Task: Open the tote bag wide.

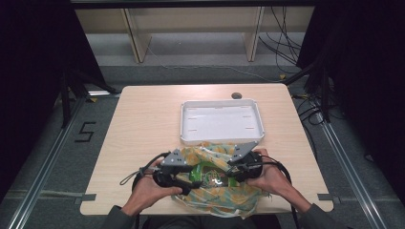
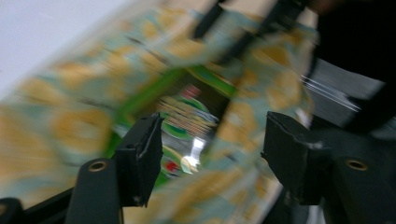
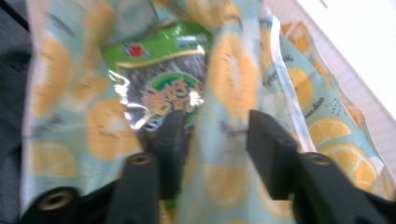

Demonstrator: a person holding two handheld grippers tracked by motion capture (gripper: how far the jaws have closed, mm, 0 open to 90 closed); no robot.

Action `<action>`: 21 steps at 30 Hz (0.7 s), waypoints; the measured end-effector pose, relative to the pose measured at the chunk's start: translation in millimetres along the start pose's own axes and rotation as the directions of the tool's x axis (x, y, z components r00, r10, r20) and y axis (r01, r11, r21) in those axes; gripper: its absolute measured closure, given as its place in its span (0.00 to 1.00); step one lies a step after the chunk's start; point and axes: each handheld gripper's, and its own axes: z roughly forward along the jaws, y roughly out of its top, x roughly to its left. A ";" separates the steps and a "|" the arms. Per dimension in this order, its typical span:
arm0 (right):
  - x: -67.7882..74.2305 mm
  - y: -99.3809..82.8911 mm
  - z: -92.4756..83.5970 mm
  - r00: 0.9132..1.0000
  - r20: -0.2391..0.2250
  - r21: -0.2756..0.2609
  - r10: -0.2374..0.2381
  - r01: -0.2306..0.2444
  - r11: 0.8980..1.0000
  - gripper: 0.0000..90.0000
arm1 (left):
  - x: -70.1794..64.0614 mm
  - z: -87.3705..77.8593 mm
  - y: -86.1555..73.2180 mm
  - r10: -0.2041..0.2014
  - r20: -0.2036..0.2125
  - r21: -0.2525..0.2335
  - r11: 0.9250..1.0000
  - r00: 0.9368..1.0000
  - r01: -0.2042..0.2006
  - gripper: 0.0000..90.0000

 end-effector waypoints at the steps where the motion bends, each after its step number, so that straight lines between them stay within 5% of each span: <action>1: -3.5 0.0 3.4 1.000 0.015 0.016 0.007 -0.007 1.000 0.80 | 0.0 0.0 0.0 0.000 0.000 0.000 1.000 1.000 0.000 0.38; 2: -8.5 0.1 6.6 0.999 0.029 0.029 0.016 -0.017 0.999 0.87 | -0.5 13.4 -8.5 0.041 0.009 0.063 0.997 0.999 -0.041 0.43; 4: -21.4 -0.2 13.5 0.998 0.058 0.047 0.026 -0.029 0.998 0.94 | -0.1 19.3 -12.4 0.063 0.028 0.097 0.993 0.998 -0.066 0.65; 5: -21.4 -0.2 13.5 0.998 0.058 0.047 0.026 -0.029 0.998 0.94 | -0.9 25.0 -16.5 0.080 0.048 0.119 0.989 0.996 -0.086 0.65; 6: -35.4 -1.9 19.7 0.994 0.093 0.059 0.056 -0.061 0.996 0.98 | -1.4 29.3 -19.6 0.110 0.053 0.142 0.983 0.993 -0.116 0.87; 7: -42.2 -3.9 23.5 0.992 0.111 0.060 0.060 -0.067 0.996 0.99 | -4.1 34.8 -25.0 0.145 0.054 0.200 0.968 0.988 -0.153 0.94; 8: -48.4 -4.8 24.9 0.988 0.124 0.069 0.091 -0.100 0.993 1.00 | -4.1 34.8 -25.0 0.145 0.054 0.200 0.968 0.988 -0.153 0.98; 11: -60.2 -7.4 28.9 0.987 0.138 0.072 0.081 -0.091 0.993 1.00 | -8.6 34.5 -31.7 0.151 0.060 0.223 0.961 0.987 -0.161 0.99; 16: -75.3 -9.9 30.9 0.976 0.176 0.067 0.129 -0.143 0.987 1.00 | -19.7 29.8 -40.6 0.180 0.065 0.240 0.952 0.982 -0.190 0.98; 18: -74.9 -8.9 32.2 0.974 0.176 0.047 0.144 -0.155 0.987 0.98 | -20.0 30.2 -38.6 0.150 0.053 0.220 0.963 0.987 -0.158 0.88; 19: -73.0 -7.6 31.4 0.972 0.178 0.038 0.152 -0.161 0.986 0.94 | -19.5 30.7 -33.7 0.116 0.044 0.178 0.976 0.992 -0.122 0.82; 21: -68.5 -3.7 24.4 0.972 0.168 0.022 0.165 -0.171 0.985 0.85 | -19.3 28.9 -28.1 0.091 0.039 0.136 0.986 0.995 -0.096 0.75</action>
